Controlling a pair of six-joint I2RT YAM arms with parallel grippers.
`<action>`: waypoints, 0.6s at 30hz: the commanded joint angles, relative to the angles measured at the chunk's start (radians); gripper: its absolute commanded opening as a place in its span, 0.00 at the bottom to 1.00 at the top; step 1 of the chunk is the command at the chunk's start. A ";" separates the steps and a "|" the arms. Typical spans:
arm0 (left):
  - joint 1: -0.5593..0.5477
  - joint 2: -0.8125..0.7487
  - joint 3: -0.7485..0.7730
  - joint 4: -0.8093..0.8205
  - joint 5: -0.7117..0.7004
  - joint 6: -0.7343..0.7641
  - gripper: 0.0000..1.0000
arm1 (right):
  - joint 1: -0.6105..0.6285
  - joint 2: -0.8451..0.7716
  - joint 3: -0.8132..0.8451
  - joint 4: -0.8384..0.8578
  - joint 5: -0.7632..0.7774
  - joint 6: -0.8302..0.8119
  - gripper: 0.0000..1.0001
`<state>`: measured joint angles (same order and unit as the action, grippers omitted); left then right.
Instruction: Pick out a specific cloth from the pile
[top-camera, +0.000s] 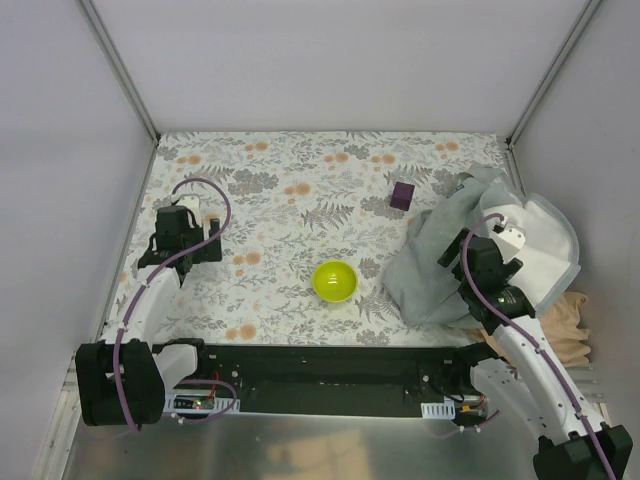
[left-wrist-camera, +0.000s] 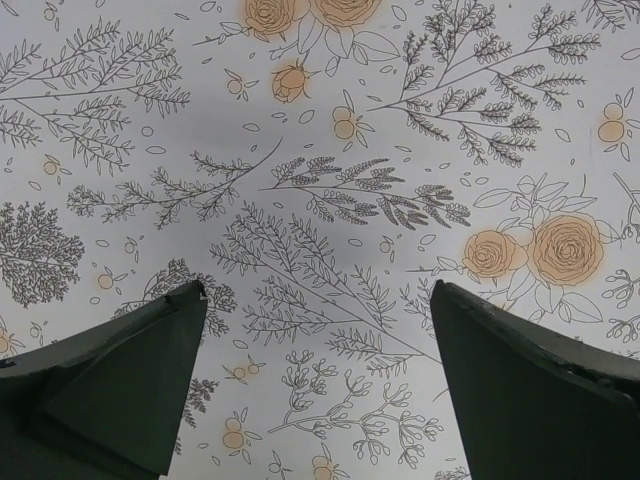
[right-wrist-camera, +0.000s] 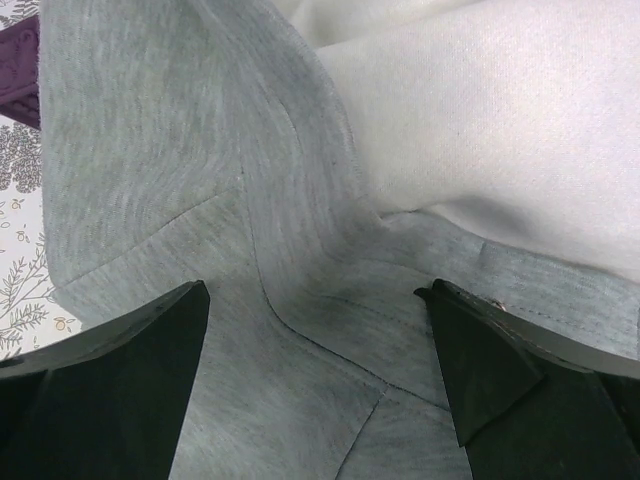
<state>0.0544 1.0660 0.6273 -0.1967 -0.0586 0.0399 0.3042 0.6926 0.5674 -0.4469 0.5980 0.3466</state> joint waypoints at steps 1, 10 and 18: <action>0.009 -0.006 0.012 0.002 0.057 0.003 1.00 | -0.004 -0.019 0.064 -0.010 -0.061 -0.003 0.99; 0.010 -0.012 0.032 -0.075 0.250 0.090 1.00 | 0.083 0.080 0.216 -0.059 -0.511 -0.101 0.99; 0.009 -0.001 0.138 -0.211 0.293 0.195 1.00 | 0.541 0.447 0.356 -0.338 -0.098 -0.271 0.99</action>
<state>0.0544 1.0660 0.6731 -0.3252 0.1761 0.1577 0.7326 0.9825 0.8524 -0.5934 0.3355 0.1780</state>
